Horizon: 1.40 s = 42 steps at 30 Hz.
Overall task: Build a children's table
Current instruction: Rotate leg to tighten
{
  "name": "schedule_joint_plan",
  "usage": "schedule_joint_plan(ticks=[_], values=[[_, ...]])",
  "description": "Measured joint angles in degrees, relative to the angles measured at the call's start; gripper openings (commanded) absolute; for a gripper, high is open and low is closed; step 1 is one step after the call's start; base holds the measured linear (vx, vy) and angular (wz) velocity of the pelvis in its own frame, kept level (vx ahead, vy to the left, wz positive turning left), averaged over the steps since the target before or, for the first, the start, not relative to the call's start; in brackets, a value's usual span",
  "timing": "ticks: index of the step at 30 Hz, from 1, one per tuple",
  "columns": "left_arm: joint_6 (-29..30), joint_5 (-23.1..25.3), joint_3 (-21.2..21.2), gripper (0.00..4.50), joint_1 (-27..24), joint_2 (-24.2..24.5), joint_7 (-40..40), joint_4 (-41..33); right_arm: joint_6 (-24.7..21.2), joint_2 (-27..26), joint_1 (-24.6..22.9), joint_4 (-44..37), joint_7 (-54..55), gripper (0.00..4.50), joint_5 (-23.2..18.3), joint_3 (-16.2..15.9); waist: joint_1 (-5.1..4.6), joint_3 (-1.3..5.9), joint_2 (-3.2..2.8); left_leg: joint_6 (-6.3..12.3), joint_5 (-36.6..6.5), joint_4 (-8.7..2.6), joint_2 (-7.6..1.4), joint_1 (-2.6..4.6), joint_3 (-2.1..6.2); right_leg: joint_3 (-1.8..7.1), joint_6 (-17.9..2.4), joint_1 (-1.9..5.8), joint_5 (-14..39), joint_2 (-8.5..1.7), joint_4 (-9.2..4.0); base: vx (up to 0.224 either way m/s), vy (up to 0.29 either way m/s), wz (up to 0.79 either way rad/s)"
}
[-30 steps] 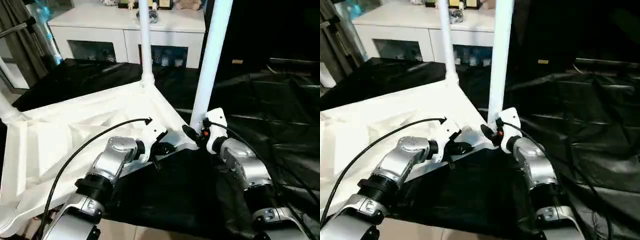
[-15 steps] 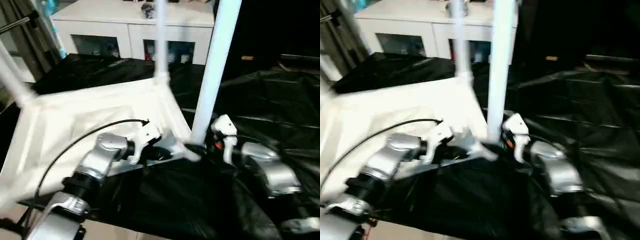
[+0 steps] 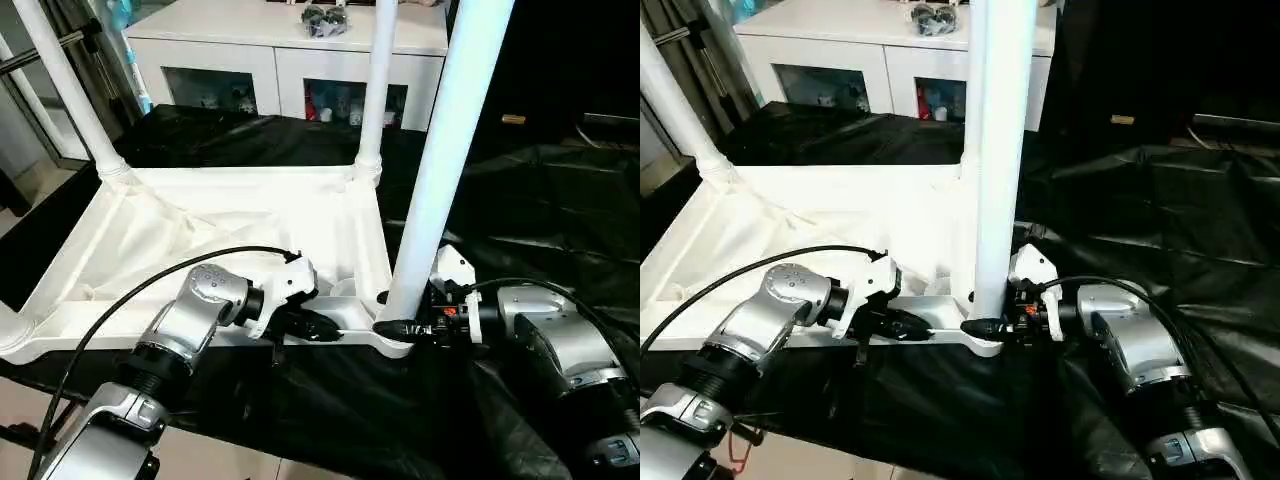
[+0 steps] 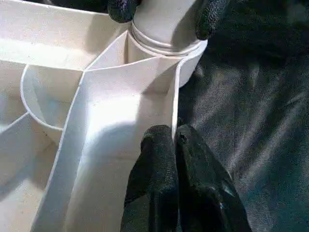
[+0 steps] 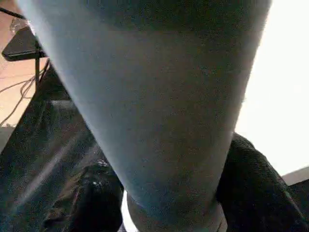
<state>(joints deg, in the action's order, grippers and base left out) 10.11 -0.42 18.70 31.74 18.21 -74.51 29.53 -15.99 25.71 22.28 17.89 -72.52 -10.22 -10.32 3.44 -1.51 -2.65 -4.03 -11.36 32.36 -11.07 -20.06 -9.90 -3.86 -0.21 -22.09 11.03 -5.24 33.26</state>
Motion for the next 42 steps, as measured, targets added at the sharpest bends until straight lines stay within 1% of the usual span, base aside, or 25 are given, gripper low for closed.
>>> schedule_joint_plan(ticks=[4, 6, 7, 8, 10, 11, 14, 16, 17, 19, 21, 22, 23, 24, 26, 28, 30, 31, 33, 35, 36, 38, 41, 42], values=[[0.27, 0.02, -0.17, 0.00, -0.34, -0.13, 0.46, 0.00, 0.00, -0.33, -0.44, -0.07, 0.33, 2.18, 0.32, 0.02, -0.06, 0.14, -0.27, -0.02, -0.01, 0.01, 0.00, 0.03, 0.00, 0.00, 0.00, 0.02, 0.00, 0.00, 0.01, 0.000, 0.000, 0.00], [1.60, 0.18, -0.65, 0.00, -0.41, -0.90, 2.42, 0.06, 0.19, -1.62, -1.25, -0.17, 3.18, 2.16, 0.62, 1.29, 0.02, 0.20, -0.15, -0.06, -0.02, 0.03, -0.01, 0.14, 0.03, -0.02, 0.00, 0.11, 0.00, 0.00, 0.10, 0.000, 0.000, 0.00], [2.46, 0.43, -1.27, 0.00, -0.40, -1.52, 4.27, 0.27, 0.45, -3.18, -1.42, 0.51, 6.05, 2.15, 0.97, 2.42, -0.10, 0.24, 0.05, -0.09, -0.01, 0.06, -0.01, 0.19, 0.02, 0.00, 0.00, 0.11, 0.00, 0.00, 0.20, 0.000, 0.000, 0.00], [3.12, 0.74, -1.81, 0.00, -0.39, -2.16, 6.21, 0.44, 0.63, -4.37, -1.38, 1.17, 9.09, 2.13, 1.32, 3.23, -0.19, 0.23, 0.12, -0.10, -0.01, 0.23, -0.01, 0.22, 0.04, 0.03, 0.01, 0.14, 0.01, -0.01, 0.33, 0.000, 0.000, 0.00], [4.83, 1.44, -2.89, 0.00, -0.27, -3.95, 10.53, 0.92, 1.49, -7.33, -0.64, 3.81, 15.61, 2.12, 2.10, 5.05, -0.73, 0.24, 0.28, -0.09, 0.00, 0.25, 0.04, 0.47, 0.00, 0.15, 0.26, 0.27, 0.15, -0.02, 0.33, 0.000, 0.000, 0.00], [5.93, 2.00, -3.41, 0.00, 0.07, -5.25, 13.68, 1.40, 1.61, -9.39, 0.31, 5.65, 20.43, 2.07, 3.08, 6.21, -1.35, 0.19, 0.42, -0.10, 0.01, 0.29, 0.06, 0.61, 0.00, 0.17, 0.38, 0.35, 0.23, -0.04, 0.30, -0.052, 0.011, -0.07], [7.90, 2.65, -3.91, 0.00, 0.11, -8.19, 18.88, 1.49, 1.99, -12.21, 1.22, 7.93, 28.73, 2.02, 4.40, 7.83, -2.03, 0.24, 0.34, -0.09, 0.00, 0.28, 0.09, 0.75, 0.03, 0.12, 0.42, 0.50, 0.25, -0.05, -0.12, 0.000, 0.000, 0.00], [8.76, 2.80, -4.13, 0.00, 0.10, -8.94, 20.73, 1.49, 1.99, -13.76, 2.00, 9.03, 32.44, 2.02, 4.99, 8.16, -2.49, 0.21, 0.38, -0.09, 0.00, 0.27, 0.11, 0.90, 0.03, 0.11, 0.42, 0.59, 0.25, -0.05, -0.18, 0.000, 0.000, 0.00], [9.10, 3.01, -4.16, 0.00, 0.08, -9.34, 21.52, 1.49, 2.07, -14.61, 2.29, 9.48, 34.15, 2.02, 5.53, 8.38, -2.87, 0.12, 0.70, -0.09, 0.00, 0.27, 0.12, 0.94, 0.04, 0.11, 0.43, 0.61, 0.26, -0.05, -0.19, 0.000, 0.000, 0.00], [9.25, 3.28, -4.52, 0.00, 0.08, -9.80, 23.10, 1.50, 2.79, -16.41, 3.15, 10.99, 37.71, 2.02, 6.27, 8.98, -3.21, 0.07, 0.96, -0.09, 0.00, 0.25, 0.12, 1.00, 0.10, 0.06, 0.44, 0.59, 0.26, -0.05, -0.19, 0.000, 0.000, 0.00], [9.18, 3.49, -4.99, 0.00, 0.09, -10.12, 24.23, 1.51, 3.26, -17.63, 4.51, 12.88, 39.76, 2.02, 6.38, 9.51, -3.36, -0.02, 1.17, -0.09, 0.00, 0.25, 0.12, 0.90, 0.14, 0.02, 0.44, 0.45, 0.26, -0.05, -0.25, 0.000, 0.000, 0.00], [9.05, 3.52, -5.02, 0.00, 0.09, -10.14, 24.26, 1.51, 3.48, -17.89, 4.74, 13.37, 39.84, 2.35, 6.36, 9.88, -3.38, -0.06, 1.26, -0.09, 0.00, 0.25, 0.12, 0.86, 0.15, 0.01, 0.44, 0.45, 0.26, -0.05, -0.27, 0.000, 0.000, 0.00], [8.69, 3.62, -5.02, 0.00, 0.09, -10.09, 24.21, 1.51, 3.55, -18.20, 4.78, 13.51, 39.79, 2.55, 6.16, 10.43, -3.40, -0.08, 1.33, -0.09, 0.00, 0.25, 0.13, 0.87, 0.15, 0.02, 0.44, 0.41, 0.26, -0.05, -0.28, 0.000, 0.000, 0.00], [8.45, 3.65, -5.00, 0.00, 0.09, -10.07, 24.16, 1.51, 3.51, -18.31, 4.77, 13.51, 39.78, 2.69, 5.74, 10.66, -3.41, -0.08, 1.34, -0.09, 0.00, 0.25, 0.14, 0.88, 0.15, 0.04, 0.44, 0.35, 0.26, -0.05, -0.28, 0.000, 0.000, 0.00], [7.35, 3.66, -4.68, 0.00, 0.09, -10.01, 23.54, 1.51, 2.99, -18.39, 4.59, 12.68, 39.68, 2.77, 5.11, 11.05, -3.30, -0.09, 1.34, -0.09, 0.00, 0.25, 0.16, 0.78, 0.14, 0.10, 0.42, 0.23, 0.25, -0.04, -0.27, 0.000, 0.000, 0.00], [6.77, 3.57, -4.50, 0.00, 0.09, -9.96, 22.87, 1.50, 2.94, -17.77, 3.74, 11.32, 38.61, 2.96, 5.26, 10.90, -3.19, -0.10, 1.36, -0.09, 0.00, 0.22, 0.15, 0.55, 0.13, 0.10, 0.38, 0.21, 0.22, -0.04, -0.22, 0.000, 0.000, 0.00], [5.80, 3.38, -4.10, 0.00, 0.18, -9.80, 21.94, 1.51, 2.94, -15.77, 2.36, 9.06, 36.14, 2.96, 5.48, 10.02, -2.97, -0.10, 1.36, -0.10, 0.00, 0.20, 0.14, 0.48, 0.13, 0.10, 0.28, 0.22, 0.10, -0.04, -0.20, 0.000, 0.000, 0.00], [5.32, 3.35, -3.69, 0.00, 0.35, -9.83, 21.67, 1.56, 2.87, -14.51, 1.67, 7.92, 34.52, 2.96, 5.43, 9.74, -2.70, -0.10, 1.35, -0.10, 0.00, 0.20, 0.13, 0.43, 0.12, 0.12, 0.04, 0.22, -0.07, -0.04, -0.17, 0.000, 0.000, 0.00], [4.61, 3.37, -2.54, 0.00, 0.81, -10.25, 21.28, 1.66, 2.28, -9.87, -0.67, 4.46, 29.11, 2.96, 3.75, 9.55, -1.66, -0.12, 1.33, -0.10, 0.00, 0.12, 0.09, 0.43, 0.04, 0.19, -0.08, 0.18, -0.15, -0.04, -0.16, 0.059, -0.008, 0.13], [4.54, 3.35, -2.14, 0.00, 0.94, -10.35, 20.69, 1.54, 1.34, -6.33, -2.29, 2.36, 24.70, 2.96, 1.69, 10.07, -1.02, -0.12, 1.23, -0.09, 0.00, -0.03, 0.05, 0.30, -0.06, 0.24, 0.02, 0.16, -0.08, -0.04, -0.17, 0.031, -0.004, 0.07], [4.53, 3.30, -2.05, 0.00, 1.03, -10.39, 20.46, 1.51, 1.07, -5.01, -2.81, 1.60, 23.14, 2.96, 0.93, 10.43, -0.78, -0.16, 1.16, -0.06, 0.01, -0.05, 0.04, 0.00, -0.06, 0.22, 0.05, 0.12, -0.06, -0.04, -0.17, 0.000, 0.000, 0.00], [4.45, 3.23, -1.71, 0.00, 1.05, -10.69, 20.14, 1.18, 0.28, -1.51, -4.65, -0.44, 19.38, 2.96, -0.75, 11.35, -0.06, -0.21, 1.07, 0.21, 0.17, -0.06, 0.01, -0.06, -0.05, 0.17, 0.11, 0.09, -0.03, -0.04, -0.17, 0.000, 0.000, 0.00], [3.90, 3.20, -1.67, 0.00, 1.03, -10.22, 19.81, 1.09, -0.71, 2.45, -6.88, -2.52, 14.02, 2.96, -2.29, 12.38, -0.01, -0.31, 1.08, 0.22, 0.18, -0.05, -0.02, -0.08, -0.04, 0.14, 0.12, 0.06, -0.02, -0.04, -0.15, 0.000, 0.000, 0.00], [3.61, 3.18, -1.67, 0.00, 0.99, -9.95, 19.77, 0.95, -1.29, 3.29, -7.73, -3.31, 12.26, 2.96, -2.90, 12.21, -0.02, -0.38, 1.09, 0.22, 0.18, -0.04, -0.03, -0.08, -0.04, 0.13, 0.12, 0.06, -0.02, -0.03, -0.13, 0.000, 0.000, 0.00]])
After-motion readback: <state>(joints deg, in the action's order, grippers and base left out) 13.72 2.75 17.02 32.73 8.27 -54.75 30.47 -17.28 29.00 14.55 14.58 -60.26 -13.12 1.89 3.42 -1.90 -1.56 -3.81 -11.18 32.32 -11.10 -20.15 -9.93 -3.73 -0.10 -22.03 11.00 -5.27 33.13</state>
